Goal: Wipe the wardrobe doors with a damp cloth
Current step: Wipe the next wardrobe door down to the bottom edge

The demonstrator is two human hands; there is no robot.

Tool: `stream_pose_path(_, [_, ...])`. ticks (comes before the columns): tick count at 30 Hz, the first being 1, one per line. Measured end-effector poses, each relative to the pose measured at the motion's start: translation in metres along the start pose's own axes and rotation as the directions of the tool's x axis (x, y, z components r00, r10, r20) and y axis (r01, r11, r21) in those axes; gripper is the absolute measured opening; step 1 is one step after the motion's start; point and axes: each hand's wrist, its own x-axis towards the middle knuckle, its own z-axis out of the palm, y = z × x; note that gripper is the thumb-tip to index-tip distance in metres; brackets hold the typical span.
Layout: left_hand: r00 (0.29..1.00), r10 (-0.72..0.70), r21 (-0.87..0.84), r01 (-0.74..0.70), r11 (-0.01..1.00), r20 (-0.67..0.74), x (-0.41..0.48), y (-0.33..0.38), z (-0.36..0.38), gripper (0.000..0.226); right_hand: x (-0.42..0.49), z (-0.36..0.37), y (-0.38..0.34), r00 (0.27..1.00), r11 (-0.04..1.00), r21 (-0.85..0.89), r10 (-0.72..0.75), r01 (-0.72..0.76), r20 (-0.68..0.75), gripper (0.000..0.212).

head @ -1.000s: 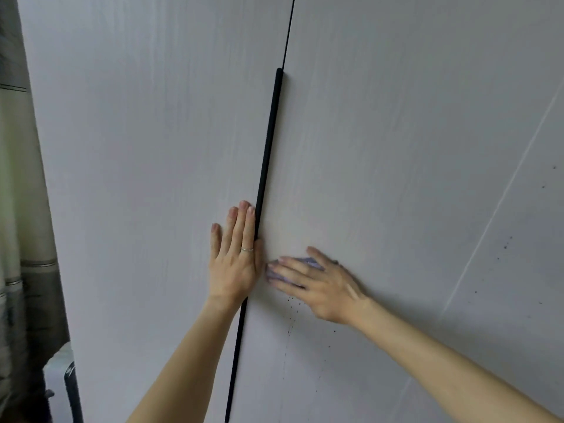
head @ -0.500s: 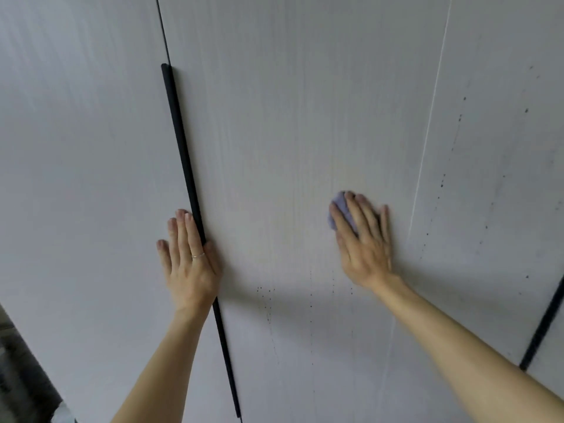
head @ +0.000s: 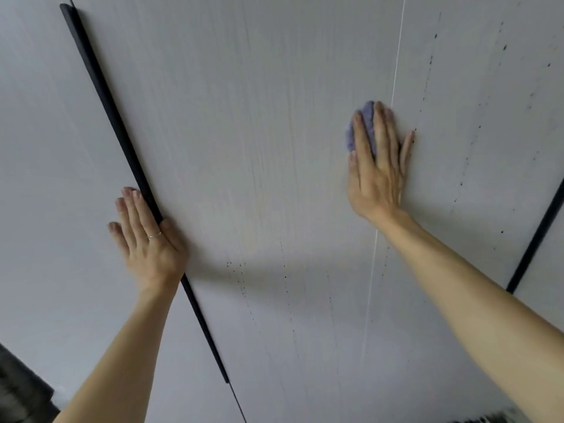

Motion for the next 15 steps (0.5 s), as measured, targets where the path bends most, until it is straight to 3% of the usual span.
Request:
stream_pose_path(3, [1.000, 0.000, 0.013, 0.000, 1.000, -0.020, 0.001, 0.001, 0.002, 0.055, -0.052, 0.016, -0.007, 0.999, 0.998, 0.047, -0.047, 0.047, 0.000, 0.053])
stream_pose_path(5, [1.000, 0.003, 0.015, -0.002, 1.000, -0.018, 0.000, 0.003, 0.002, 0.055, -0.118, 0.027, -0.008, 0.982, 0.986, 0.052, -0.164, 0.159, 0.096, 0.057])
stream_pose_path(9, [0.999, 0.012, 0.040, -0.011, 0.999, -0.038, 0.000, 0.005, 0.001, 0.055, -0.197, 0.029, -0.006, 0.860, 0.914, 0.010, -0.386, 0.406, 0.334, 0.080])
stream_pose_path(12, [0.999, 0.009, 0.037, -0.007, 0.999, -0.043, 0.000, 0.005, 0.002, 0.055, -0.154, 0.023, -0.017, 0.862, 0.909, 0.057, -0.411, 0.413, 0.298, 0.082])
stream_pose_path(15, [0.998, 0.017, 0.032, -0.015, 0.999, -0.061, 0.000, 0.004, 0.004, 0.054, -0.071, 0.015, -0.040, 0.946, 0.951, 0.102, -0.302, 0.291, 0.116, 0.065])
